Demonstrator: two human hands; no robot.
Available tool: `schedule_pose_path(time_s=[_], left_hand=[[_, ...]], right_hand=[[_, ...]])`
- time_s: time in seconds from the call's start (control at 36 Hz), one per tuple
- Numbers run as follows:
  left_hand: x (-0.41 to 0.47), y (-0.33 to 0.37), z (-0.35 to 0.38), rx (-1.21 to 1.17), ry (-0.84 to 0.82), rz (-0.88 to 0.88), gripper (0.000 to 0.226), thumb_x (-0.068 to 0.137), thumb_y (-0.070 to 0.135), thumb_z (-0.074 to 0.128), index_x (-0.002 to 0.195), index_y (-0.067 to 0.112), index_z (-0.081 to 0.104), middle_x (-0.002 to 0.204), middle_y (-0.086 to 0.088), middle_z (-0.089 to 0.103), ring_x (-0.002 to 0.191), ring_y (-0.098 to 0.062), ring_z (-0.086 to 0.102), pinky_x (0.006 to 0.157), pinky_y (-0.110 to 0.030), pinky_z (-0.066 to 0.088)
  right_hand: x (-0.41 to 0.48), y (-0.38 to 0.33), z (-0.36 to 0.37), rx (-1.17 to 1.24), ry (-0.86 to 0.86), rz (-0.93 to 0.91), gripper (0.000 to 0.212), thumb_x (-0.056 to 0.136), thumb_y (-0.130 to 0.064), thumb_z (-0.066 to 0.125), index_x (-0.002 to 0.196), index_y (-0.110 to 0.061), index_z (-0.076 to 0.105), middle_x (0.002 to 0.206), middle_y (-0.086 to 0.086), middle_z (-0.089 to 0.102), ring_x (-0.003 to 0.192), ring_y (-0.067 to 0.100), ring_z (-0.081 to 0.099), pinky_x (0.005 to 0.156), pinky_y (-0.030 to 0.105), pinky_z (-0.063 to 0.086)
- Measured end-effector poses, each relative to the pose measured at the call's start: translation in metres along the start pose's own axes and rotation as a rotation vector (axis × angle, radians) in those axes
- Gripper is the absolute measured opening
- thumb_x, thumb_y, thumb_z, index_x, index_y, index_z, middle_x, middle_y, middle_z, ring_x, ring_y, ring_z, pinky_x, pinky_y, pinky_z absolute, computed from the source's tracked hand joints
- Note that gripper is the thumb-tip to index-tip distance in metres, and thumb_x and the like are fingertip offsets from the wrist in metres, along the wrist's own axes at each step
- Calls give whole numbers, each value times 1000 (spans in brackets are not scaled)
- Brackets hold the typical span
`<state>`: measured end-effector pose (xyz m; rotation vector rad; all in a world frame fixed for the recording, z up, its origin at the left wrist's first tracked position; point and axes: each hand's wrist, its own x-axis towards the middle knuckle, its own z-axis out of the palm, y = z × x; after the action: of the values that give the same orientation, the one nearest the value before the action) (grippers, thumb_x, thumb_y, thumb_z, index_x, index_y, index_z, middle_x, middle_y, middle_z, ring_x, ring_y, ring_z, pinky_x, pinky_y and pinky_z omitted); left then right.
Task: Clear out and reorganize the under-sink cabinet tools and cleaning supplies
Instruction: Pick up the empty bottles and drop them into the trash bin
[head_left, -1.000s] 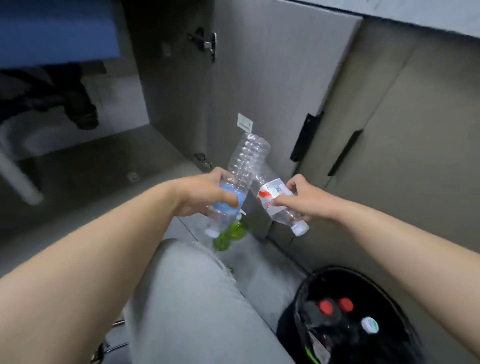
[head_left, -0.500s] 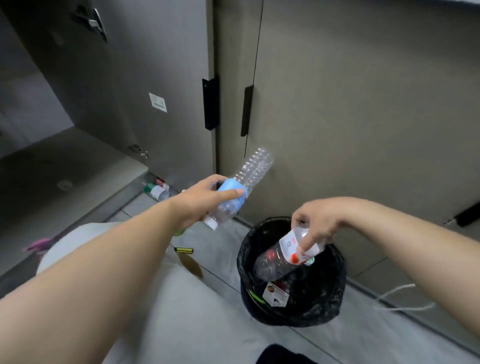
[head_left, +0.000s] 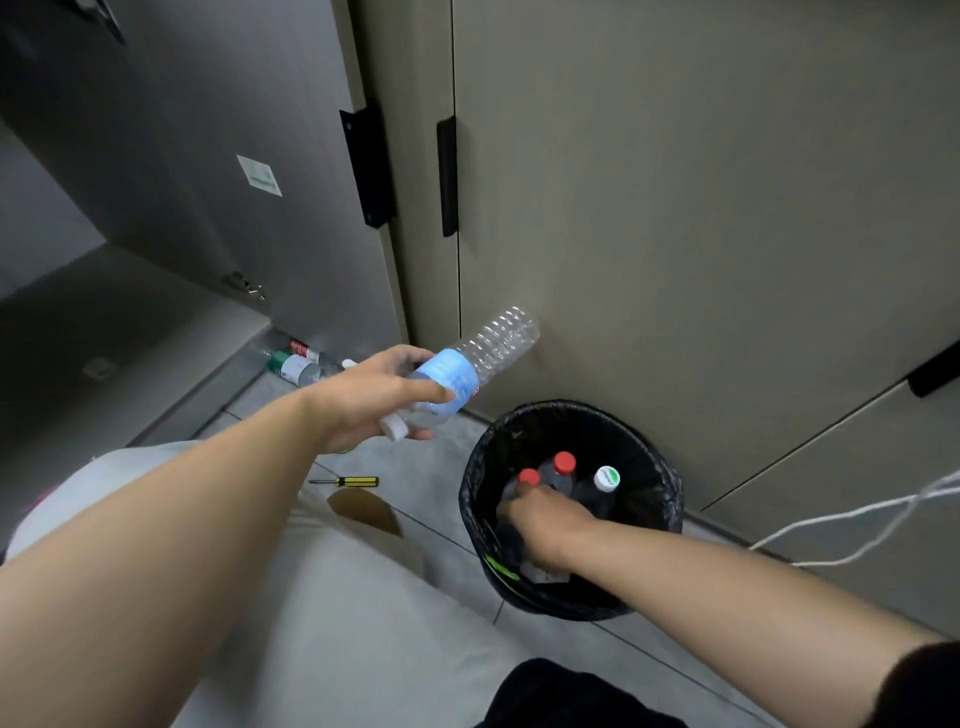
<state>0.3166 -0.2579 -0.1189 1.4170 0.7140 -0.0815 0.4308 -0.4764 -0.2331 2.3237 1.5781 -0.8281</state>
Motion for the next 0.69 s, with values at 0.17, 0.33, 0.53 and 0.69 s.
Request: schedule_pose_path(time_s=[0.17, 0.33, 0.53, 0.69], left_hand=[[-2, 4, 3, 38, 64, 53, 51, 77, 22, 88, 121, 16, 63, 114, -13, 73, 99, -31, 74, 73, -30, 59], [-4, 7, 1, 90, 129, 141, 42, 73, 27, 90, 112, 23, 75, 106, -11, 76, 92, -24, 76, 71, -24, 60], [1, 8, -7, 192, 377, 267, 59, 52, 57, 95, 100, 37, 66, 90, 8, 74, 67, -11, 68, 73, -39, 61], [-4, 14, 5, 129, 336, 407, 47, 65, 30, 95, 104, 26, 69, 96, 1, 76, 86, -9, 71, 81, -27, 58]], right_hand=[[12, 6, 14, 66, 62, -17, 45, 88, -1, 53, 130, -17, 57, 129, 16, 56, 112, 39, 59, 88, 43, 53], [12, 16, 14, 152, 113, -23, 31, 86, -11, 61, 116, -19, 56, 117, 9, 58, 97, 34, 60, 70, 38, 52], [-7, 24, -46, 138, 316, -96, 36, 80, -62, 59, 83, -26, 58, 82, -11, 64, 76, 14, 62, 64, 30, 51], [-26, 8, -124, 451, 853, -308, 24, 89, -48, 62, 81, -25, 60, 71, -6, 53, 61, 12, 51, 60, 34, 48]])
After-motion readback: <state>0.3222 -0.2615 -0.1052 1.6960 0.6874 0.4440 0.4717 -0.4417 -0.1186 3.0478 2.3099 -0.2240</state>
